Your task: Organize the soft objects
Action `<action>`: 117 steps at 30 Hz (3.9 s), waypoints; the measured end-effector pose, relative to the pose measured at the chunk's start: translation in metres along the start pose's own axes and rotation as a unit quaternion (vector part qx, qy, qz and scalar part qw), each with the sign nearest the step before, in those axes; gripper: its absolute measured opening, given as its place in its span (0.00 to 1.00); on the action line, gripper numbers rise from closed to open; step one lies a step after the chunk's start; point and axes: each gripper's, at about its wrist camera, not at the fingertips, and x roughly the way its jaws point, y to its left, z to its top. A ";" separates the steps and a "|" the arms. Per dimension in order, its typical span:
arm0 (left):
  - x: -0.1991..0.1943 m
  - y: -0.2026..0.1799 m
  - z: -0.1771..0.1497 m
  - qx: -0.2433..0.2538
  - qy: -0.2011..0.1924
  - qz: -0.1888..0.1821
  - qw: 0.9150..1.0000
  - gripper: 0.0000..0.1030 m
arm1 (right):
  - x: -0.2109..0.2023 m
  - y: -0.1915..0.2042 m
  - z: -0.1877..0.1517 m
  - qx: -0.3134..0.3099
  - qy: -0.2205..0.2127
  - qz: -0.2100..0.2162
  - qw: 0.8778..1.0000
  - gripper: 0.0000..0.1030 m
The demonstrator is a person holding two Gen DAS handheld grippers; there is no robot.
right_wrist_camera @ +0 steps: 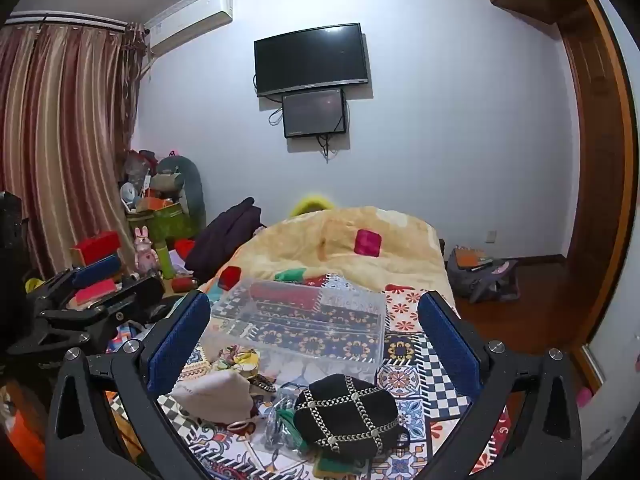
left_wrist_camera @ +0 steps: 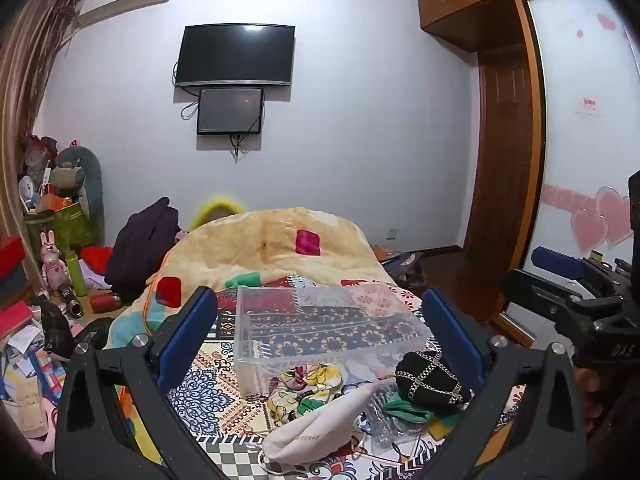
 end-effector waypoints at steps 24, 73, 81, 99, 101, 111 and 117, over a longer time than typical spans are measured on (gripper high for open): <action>-0.003 -0.002 -0.001 0.006 -0.008 -0.005 1.000 1.00 | -0.004 0.002 0.003 -0.004 0.005 0.006 1.000 1.00; -0.006 -0.004 0.002 0.005 -0.009 -0.010 1.000 1.00 | -0.007 0.005 0.004 -0.001 0.000 0.011 1.000 1.00; -0.006 -0.005 0.003 0.005 -0.009 -0.010 1.000 1.00 | -0.007 0.005 0.004 0.000 0.000 0.011 1.000 1.00; 0.001 -0.009 0.001 0.007 0.008 -0.019 1.000 1.00 | -0.007 0.003 0.001 0.008 0.009 0.011 1.000 1.00; 0.008 -0.009 -0.004 0.008 0.024 -0.028 0.999 1.00 | -0.002 -0.001 -0.004 0.008 0.024 0.007 1.000 1.00; 0.047 -0.009 -0.061 0.031 0.123 -0.030 0.991 1.00 | 0.034 -0.019 -0.051 0.022 0.138 -0.012 0.990 1.00; 0.067 0.004 -0.088 0.011 0.167 -0.033 0.985 0.82 | 0.053 -0.023 -0.076 0.028 0.193 -0.005 0.981 1.00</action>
